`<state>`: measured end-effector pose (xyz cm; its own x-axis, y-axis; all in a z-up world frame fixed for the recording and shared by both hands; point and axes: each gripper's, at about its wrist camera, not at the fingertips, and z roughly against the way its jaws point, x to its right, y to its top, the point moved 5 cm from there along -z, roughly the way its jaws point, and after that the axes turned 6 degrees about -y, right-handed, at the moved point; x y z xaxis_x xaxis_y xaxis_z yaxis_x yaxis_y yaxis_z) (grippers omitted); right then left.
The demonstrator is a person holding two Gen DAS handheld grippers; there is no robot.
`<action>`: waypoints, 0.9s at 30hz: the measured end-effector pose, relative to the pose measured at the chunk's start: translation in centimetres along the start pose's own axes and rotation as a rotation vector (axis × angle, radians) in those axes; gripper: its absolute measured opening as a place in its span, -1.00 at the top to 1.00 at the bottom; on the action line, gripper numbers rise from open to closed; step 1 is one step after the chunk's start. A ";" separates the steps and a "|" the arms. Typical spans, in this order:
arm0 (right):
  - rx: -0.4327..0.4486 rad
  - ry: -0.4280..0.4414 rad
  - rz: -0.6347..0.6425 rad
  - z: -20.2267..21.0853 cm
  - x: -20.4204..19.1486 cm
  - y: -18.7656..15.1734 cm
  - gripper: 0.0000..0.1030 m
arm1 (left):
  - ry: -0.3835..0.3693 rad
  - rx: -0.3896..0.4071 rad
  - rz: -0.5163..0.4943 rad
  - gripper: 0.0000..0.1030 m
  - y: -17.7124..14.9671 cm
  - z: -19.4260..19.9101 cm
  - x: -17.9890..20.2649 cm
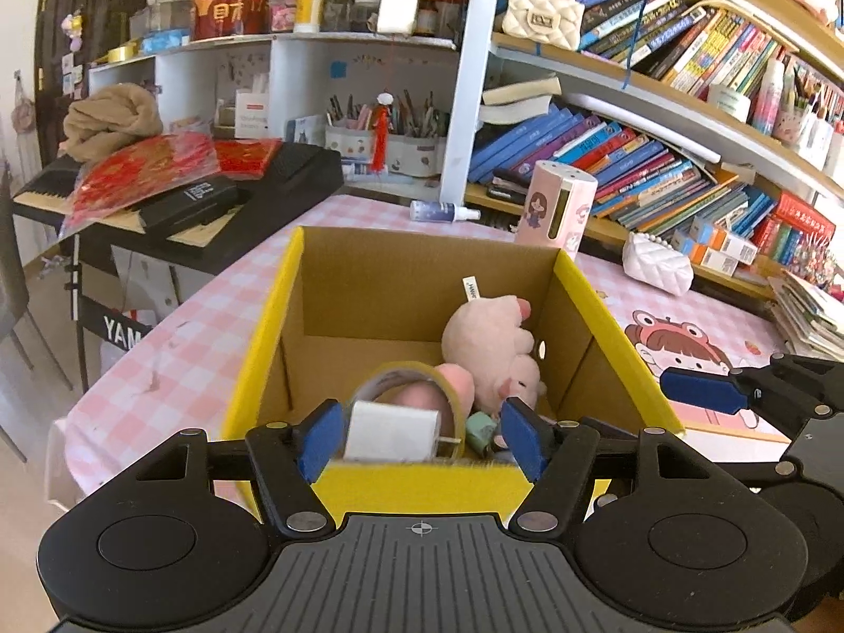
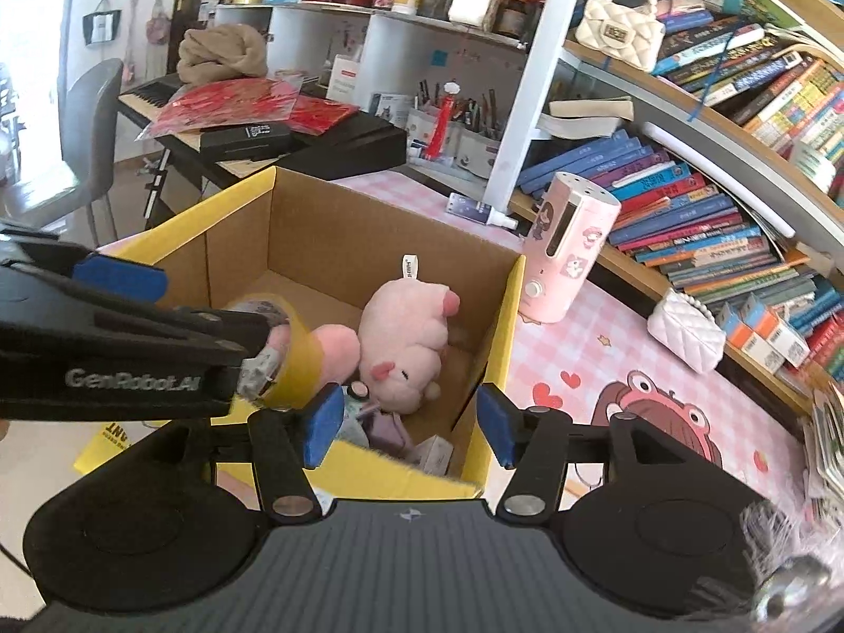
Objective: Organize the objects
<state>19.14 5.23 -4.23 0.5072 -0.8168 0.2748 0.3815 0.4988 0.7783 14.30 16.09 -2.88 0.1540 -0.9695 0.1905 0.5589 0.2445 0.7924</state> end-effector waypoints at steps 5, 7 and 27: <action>0.002 -0.016 -0.041 1.8 -0.8 -0.5 -0.10 | -0.001 0.026 0.006 -0.31 -0.9 2.7 -0.6; -0.005 -0.025 -0.072 2.6 -1.1 -0.8 -0.17 | 0.001 0.030 0.006 -0.31 -1.3 3.6 -0.8; -0.100 -0.199 -0.345 11.4 -2.4 -8.5 -0.67 | -0.057 0.028 -0.116 -0.76 -6.7 9.5 3.1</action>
<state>5.91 -0.36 -5.08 0.1807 -0.9764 0.1185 0.5816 0.2033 0.7877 3.30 11.31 -2.13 0.0428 -0.9908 0.1281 0.5473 0.1305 0.8267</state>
